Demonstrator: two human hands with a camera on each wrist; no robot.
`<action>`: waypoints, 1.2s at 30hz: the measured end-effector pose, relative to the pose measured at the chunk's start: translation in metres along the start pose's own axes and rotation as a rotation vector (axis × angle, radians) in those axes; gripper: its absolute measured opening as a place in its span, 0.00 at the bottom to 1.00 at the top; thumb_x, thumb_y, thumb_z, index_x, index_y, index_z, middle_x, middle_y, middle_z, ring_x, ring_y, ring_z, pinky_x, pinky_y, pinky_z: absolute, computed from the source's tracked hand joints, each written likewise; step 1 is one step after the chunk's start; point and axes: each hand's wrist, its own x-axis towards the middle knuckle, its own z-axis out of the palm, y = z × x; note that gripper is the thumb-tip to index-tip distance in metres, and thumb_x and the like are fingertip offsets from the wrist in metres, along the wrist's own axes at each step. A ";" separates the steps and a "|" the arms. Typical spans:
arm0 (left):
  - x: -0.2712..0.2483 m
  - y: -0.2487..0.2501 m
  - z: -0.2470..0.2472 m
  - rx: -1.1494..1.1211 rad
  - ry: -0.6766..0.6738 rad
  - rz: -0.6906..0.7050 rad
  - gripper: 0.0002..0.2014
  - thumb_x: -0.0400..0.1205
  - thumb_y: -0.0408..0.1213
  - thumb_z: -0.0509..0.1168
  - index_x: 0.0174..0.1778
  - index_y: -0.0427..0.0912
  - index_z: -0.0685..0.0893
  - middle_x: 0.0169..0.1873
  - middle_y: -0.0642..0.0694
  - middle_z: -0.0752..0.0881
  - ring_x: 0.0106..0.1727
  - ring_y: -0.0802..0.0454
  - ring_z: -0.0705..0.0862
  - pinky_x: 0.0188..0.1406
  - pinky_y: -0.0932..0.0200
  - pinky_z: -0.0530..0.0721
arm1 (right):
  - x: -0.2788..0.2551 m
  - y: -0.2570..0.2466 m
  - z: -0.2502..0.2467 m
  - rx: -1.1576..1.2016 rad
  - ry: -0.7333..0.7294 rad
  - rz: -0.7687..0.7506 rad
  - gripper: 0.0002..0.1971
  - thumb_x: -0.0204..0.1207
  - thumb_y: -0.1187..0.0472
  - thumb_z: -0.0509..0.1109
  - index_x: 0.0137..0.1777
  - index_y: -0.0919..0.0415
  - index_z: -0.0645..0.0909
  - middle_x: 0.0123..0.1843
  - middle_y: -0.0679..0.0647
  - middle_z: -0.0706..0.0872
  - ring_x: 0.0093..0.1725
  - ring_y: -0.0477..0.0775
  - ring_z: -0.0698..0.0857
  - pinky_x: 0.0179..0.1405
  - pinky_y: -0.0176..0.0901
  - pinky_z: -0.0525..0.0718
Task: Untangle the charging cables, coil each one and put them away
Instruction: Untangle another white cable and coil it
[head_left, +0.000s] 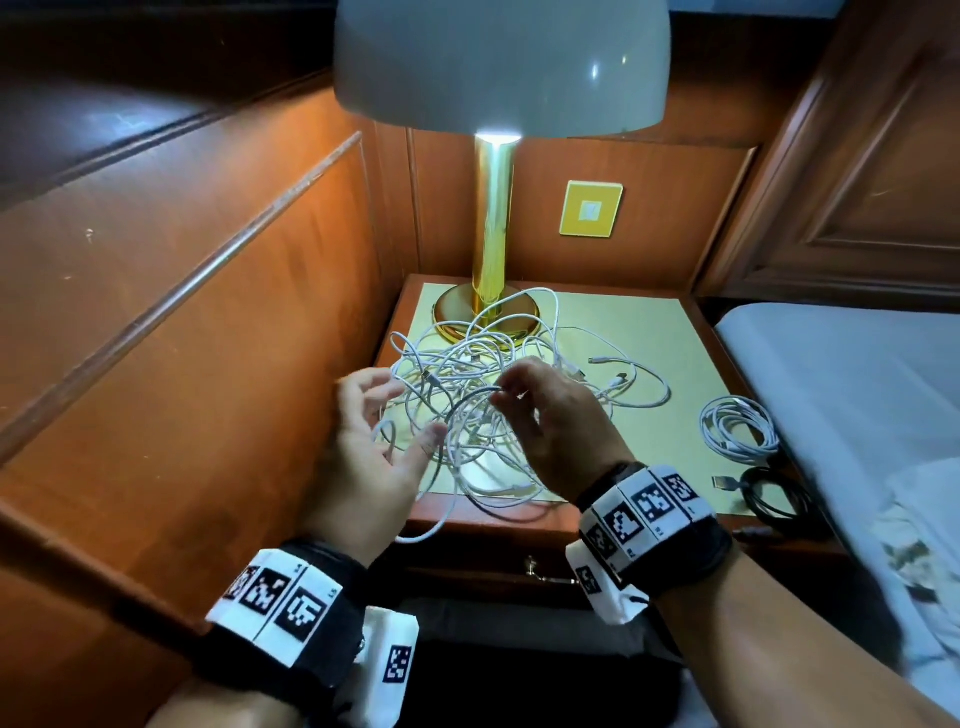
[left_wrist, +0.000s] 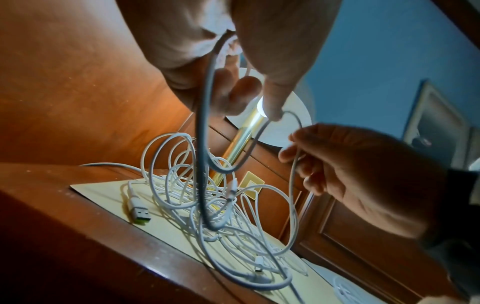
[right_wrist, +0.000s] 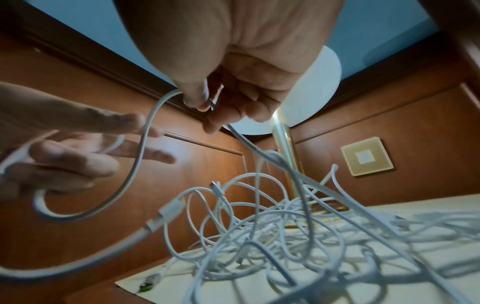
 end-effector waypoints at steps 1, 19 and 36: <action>-0.001 -0.001 0.000 0.061 -0.078 0.035 0.26 0.78 0.51 0.75 0.70 0.53 0.75 0.60 0.54 0.86 0.50 0.61 0.87 0.46 0.65 0.85 | -0.001 -0.006 0.000 0.021 0.013 -0.041 0.06 0.85 0.54 0.65 0.53 0.56 0.79 0.41 0.46 0.82 0.34 0.47 0.77 0.34 0.39 0.73; 0.007 0.009 -0.013 -0.314 0.325 -0.120 0.24 0.87 0.57 0.57 0.31 0.46 0.80 0.18 0.56 0.67 0.20 0.52 0.64 0.24 0.62 0.60 | 0.003 0.036 -0.024 -0.105 -0.066 0.262 0.07 0.82 0.59 0.70 0.52 0.61 0.88 0.44 0.53 0.88 0.45 0.53 0.84 0.40 0.35 0.68; 0.005 0.012 -0.007 -0.307 0.241 -0.241 0.10 0.89 0.32 0.60 0.50 0.42 0.87 0.22 0.56 0.74 0.21 0.56 0.69 0.22 0.64 0.67 | 0.000 0.023 -0.023 0.138 0.082 0.366 0.08 0.87 0.60 0.63 0.53 0.56 0.84 0.48 0.47 0.91 0.44 0.45 0.90 0.44 0.39 0.86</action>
